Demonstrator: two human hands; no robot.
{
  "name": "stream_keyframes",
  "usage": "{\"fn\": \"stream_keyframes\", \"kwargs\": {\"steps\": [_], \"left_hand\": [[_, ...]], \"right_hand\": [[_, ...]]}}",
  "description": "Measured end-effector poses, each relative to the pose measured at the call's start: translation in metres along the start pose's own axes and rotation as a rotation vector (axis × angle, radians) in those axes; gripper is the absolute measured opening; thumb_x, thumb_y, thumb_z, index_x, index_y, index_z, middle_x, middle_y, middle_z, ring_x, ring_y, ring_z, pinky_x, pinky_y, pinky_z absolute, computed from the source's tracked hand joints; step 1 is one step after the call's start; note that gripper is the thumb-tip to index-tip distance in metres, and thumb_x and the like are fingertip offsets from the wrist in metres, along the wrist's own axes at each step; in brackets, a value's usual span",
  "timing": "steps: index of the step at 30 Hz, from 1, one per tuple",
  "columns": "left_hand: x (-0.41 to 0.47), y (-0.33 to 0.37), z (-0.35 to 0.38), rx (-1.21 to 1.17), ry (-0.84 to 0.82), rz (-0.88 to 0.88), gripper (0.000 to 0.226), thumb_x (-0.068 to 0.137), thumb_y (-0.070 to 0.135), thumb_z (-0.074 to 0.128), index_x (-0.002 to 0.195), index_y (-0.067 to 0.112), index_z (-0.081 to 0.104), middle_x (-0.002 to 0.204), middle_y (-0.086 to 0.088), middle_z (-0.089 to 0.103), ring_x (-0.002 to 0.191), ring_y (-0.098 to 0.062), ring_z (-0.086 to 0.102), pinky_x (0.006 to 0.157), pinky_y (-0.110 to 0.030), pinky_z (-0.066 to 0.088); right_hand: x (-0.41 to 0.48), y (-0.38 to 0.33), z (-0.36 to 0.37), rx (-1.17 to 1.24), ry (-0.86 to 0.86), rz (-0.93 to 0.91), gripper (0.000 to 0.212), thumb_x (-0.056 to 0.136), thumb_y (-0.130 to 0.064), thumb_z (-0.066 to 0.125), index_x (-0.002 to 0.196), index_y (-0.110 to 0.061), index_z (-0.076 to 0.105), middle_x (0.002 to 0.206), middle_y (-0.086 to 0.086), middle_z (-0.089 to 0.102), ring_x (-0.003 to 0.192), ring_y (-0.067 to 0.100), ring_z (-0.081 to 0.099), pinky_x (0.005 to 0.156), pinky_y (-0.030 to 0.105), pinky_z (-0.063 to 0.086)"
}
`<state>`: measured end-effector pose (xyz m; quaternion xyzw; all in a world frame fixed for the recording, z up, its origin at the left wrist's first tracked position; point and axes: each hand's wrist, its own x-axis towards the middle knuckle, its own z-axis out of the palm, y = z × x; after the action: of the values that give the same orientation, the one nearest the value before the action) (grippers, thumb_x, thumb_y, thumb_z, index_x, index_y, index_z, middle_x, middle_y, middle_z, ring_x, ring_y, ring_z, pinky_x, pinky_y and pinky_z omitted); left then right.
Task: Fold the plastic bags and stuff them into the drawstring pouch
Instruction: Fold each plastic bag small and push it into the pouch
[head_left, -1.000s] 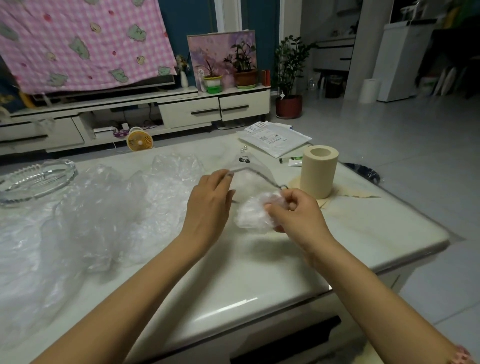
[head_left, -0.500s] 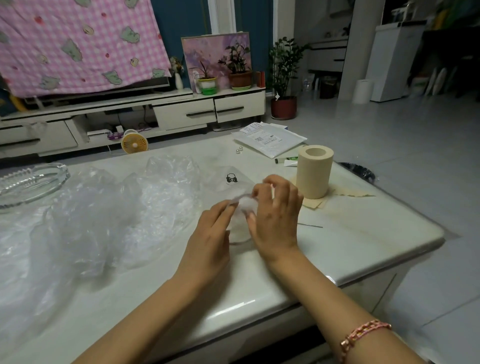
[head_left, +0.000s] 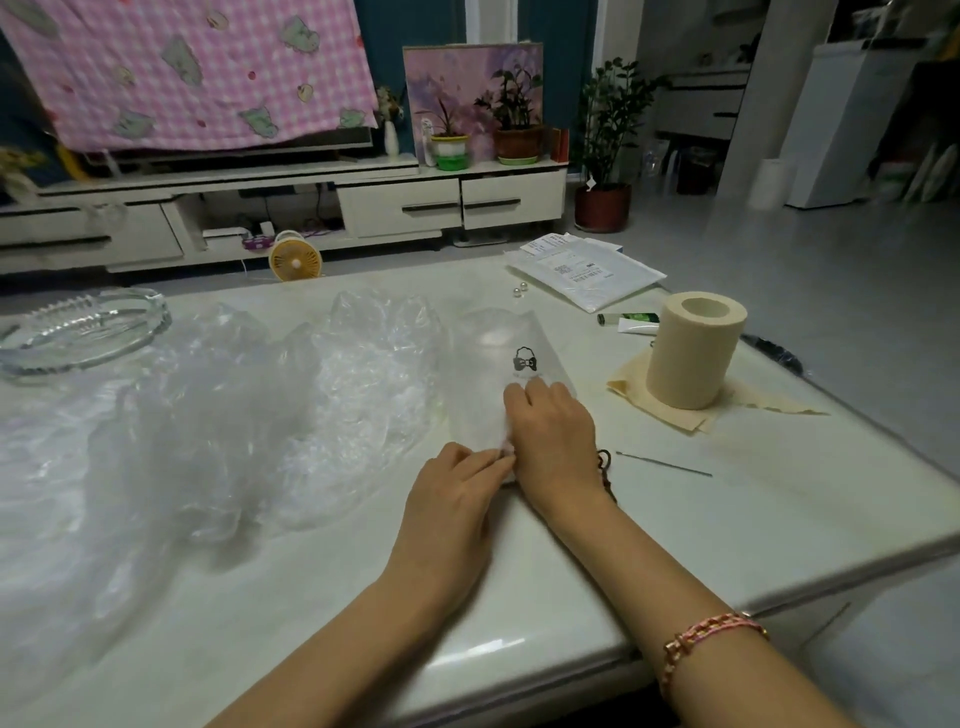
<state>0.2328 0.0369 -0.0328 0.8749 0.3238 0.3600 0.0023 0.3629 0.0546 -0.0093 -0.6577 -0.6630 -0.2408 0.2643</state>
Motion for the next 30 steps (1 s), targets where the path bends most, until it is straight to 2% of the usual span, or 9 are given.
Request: {"fn": "stream_keyframes", "kwargs": {"steps": [5, 8, 14, 17, 19, 21, 25, 28, 30], "left_hand": [[0.000, -0.008, -0.004, 0.023, -0.053, -0.047, 0.043, 0.072, 0.007, 0.043, 0.110, 0.012, 0.063, 0.106, -0.007, 0.065, 0.095, -0.018, 0.046, 0.080, -0.023, 0.037], [-0.006, -0.015, -0.017, 0.071, -0.012, -0.134, 0.031, 0.079, 0.018, 0.042, 0.094, 0.013, 0.069, 0.115, -0.014, 0.063, 0.106, -0.029, 0.054, 0.089, -0.032, 0.041], [-0.017, -0.045, -0.052, 0.226, 0.021, -0.325, 0.027, 0.067, -0.007, 0.072, 0.092, 0.004, 0.069, 0.116, -0.024, 0.061, 0.108, -0.047, 0.057, 0.085, -0.049, 0.044], [-0.023, -0.045, -0.065, 0.144, -0.041, -0.443, 0.022, 0.078, -0.004, 0.063, 0.098, 0.002, 0.068, 0.123, -0.022, 0.057, 0.119, -0.044, 0.048, 0.092, -0.049, 0.039], [-0.030, -0.048, -0.070, 0.213, 0.018, -0.339, 0.020, 0.070, -0.004, 0.061, 0.086, 0.005, 0.068, 0.108, -0.019, 0.064, 0.103, -0.043, 0.060, 0.079, -0.046, 0.048], [-0.032, -0.058, -0.080, 0.317, 0.084, -0.221, 0.024, 0.062, -0.003, 0.063, 0.084, 0.004, 0.068, 0.105, -0.021, 0.066, 0.099, -0.042, 0.061, 0.077, -0.045, 0.050], [-0.037, -0.107, -0.109, 0.617, 0.012, -0.129, 0.043, 0.080, 0.023, 0.048, 0.115, 0.004, 0.064, 0.134, -0.024, 0.051, 0.127, -0.034, 0.032, 0.106, -0.048, 0.016], [-0.055, -0.135, -0.127, 0.629, -0.233, -0.387, 0.070, 0.083, 0.052, 0.030, 0.143, 0.017, 0.038, 0.156, -0.016, 0.016, 0.144, -0.030, 0.006, 0.111, -0.041, -0.009], [-0.068, -0.147, -0.130, 0.537, -0.352, -0.572, 0.073, 0.084, 0.060, 0.022, 0.150, 0.028, 0.017, 0.158, -0.009, -0.006, 0.145, -0.027, -0.008, 0.113, -0.043, -0.008]], "right_hand": [[0.019, 0.001, 0.010, -0.064, -0.144, 0.234, 0.023, 0.055, 0.003, 0.058, 0.076, -0.005, 0.062, 0.074, 0.013, 0.059, 0.066, 0.032, 0.059, 0.055, 0.030, 0.042], [0.026, 0.011, 0.013, -0.013, -0.282, 0.344, 0.031, 0.087, 0.007, 0.042, 0.115, -0.002, 0.049, 0.117, 0.015, 0.051, 0.108, 0.033, 0.050, 0.078, 0.036, 0.040], [0.034, 0.010, 0.011, 0.156, -0.500, 0.413, 0.035, 0.087, -0.006, 0.044, 0.122, -0.002, 0.044, 0.129, 0.018, 0.043, 0.119, 0.035, 0.039, 0.094, 0.039, 0.033], [0.032, 0.006, 0.003, 0.138, -0.585, 0.365, 0.053, 0.089, -0.014, 0.042, 0.140, -0.003, 0.029, 0.141, 0.018, 0.035, 0.130, 0.034, 0.032, 0.104, 0.039, 0.025], [0.028, 0.002, -0.003, 0.071, -0.517, 0.322, 0.064, 0.090, -0.017, 0.043, 0.147, -0.004, 0.016, 0.150, 0.018, 0.024, 0.139, 0.032, 0.019, 0.112, 0.040, 0.014], [0.023, -0.011, -0.012, 0.129, -0.313, 0.286, 0.062, 0.087, -0.009, 0.048, 0.144, -0.002, 0.025, 0.149, 0.019, 0.027, 0.139, 0.034, 0.020, 0.112, 0.040, 0.012], [0.010, -0.060, -0.028, 0.371, -0.096, 0.152, 0.046, 0.078, 0.002, 0.055, 0.123, 0.002, 0.054, 0.118, 0.023, 0.055, 0.110, 0.042, 0.048, 0.093, 0.038, 0.028], [-0.006, -0.101, -0.031, 0.462, -0.339, -0.038, 0.044, 0.091, -0.006, 0.046, 0.135, -0.008, 0.043, 0.129, 0.012, 0.051, 0.119, 0.031, 0.044, 0.099, 0.033, 0.027], [-0.013, -0.116, -0.023, 0.483, -0.459, -0.115, 0.047, 0.099, -0.013, 0.038, 0.145, -0.015, 0.030, 0.144, 0.004, 0.041, 0.130, 0.023, 0.035, 0.106, 0.029, 0.024]]}}
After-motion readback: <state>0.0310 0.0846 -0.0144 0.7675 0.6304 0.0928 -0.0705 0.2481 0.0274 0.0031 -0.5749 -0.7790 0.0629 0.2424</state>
